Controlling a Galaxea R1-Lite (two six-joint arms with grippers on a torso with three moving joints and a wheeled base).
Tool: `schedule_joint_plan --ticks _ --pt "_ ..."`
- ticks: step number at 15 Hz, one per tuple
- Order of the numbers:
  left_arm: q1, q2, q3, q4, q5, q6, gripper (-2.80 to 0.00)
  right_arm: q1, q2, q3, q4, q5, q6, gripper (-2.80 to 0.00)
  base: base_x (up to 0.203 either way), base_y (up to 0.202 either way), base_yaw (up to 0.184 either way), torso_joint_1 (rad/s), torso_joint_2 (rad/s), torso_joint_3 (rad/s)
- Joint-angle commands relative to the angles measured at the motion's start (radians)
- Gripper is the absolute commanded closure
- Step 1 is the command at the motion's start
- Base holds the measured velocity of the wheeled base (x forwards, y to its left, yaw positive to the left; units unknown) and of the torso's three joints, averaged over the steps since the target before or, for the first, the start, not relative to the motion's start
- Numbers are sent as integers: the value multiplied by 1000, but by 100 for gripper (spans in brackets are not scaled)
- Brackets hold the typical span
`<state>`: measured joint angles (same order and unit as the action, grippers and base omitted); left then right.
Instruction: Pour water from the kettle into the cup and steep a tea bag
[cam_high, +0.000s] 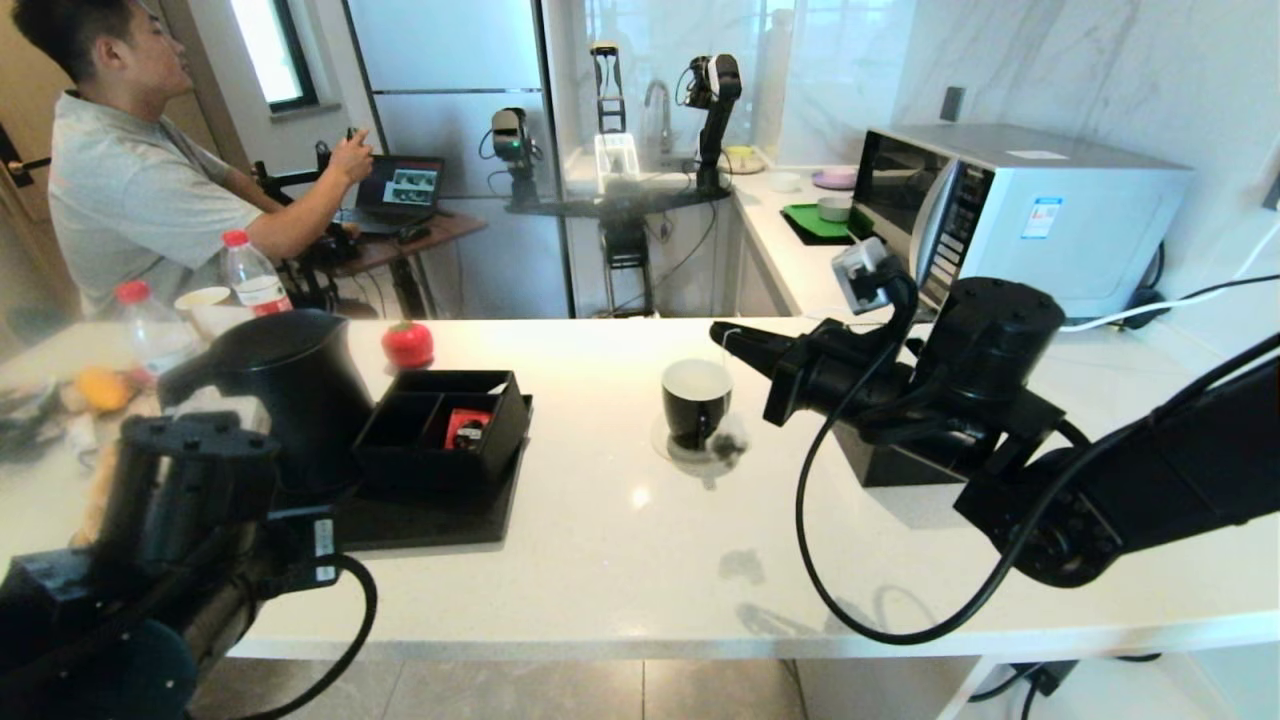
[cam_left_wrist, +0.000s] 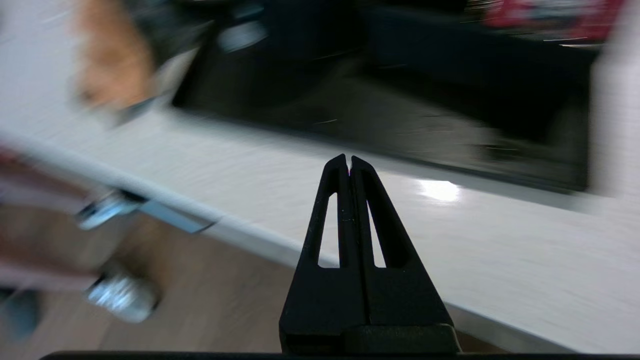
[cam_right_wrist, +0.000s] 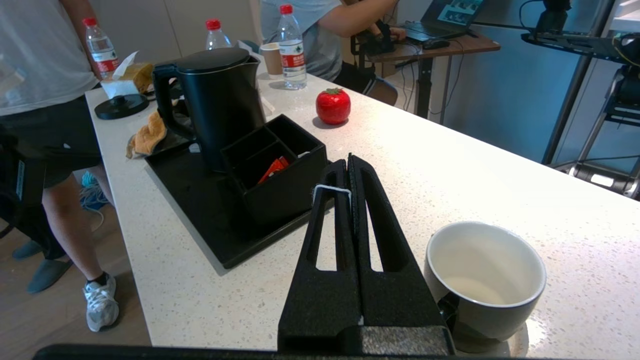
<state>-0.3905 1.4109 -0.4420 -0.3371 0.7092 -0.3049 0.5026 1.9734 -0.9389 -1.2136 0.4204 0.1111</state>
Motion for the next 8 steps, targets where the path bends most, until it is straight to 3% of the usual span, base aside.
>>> schedule_joint_plan --ticks 1,5,8 --pt "88 -3 98 -51 58 -3 0 1 1 -1 -7 3 1 0 0 0 0 0 0 0" --pt "149 -164 308 -157 146 7 0 1 -8 3 -14 3 -1 0 0 0 0 0 0 0" --pt "344 -234 395 -168 171 25 0 2 -18 11 -15 3 -2 0 0 0 0 0 0 0"
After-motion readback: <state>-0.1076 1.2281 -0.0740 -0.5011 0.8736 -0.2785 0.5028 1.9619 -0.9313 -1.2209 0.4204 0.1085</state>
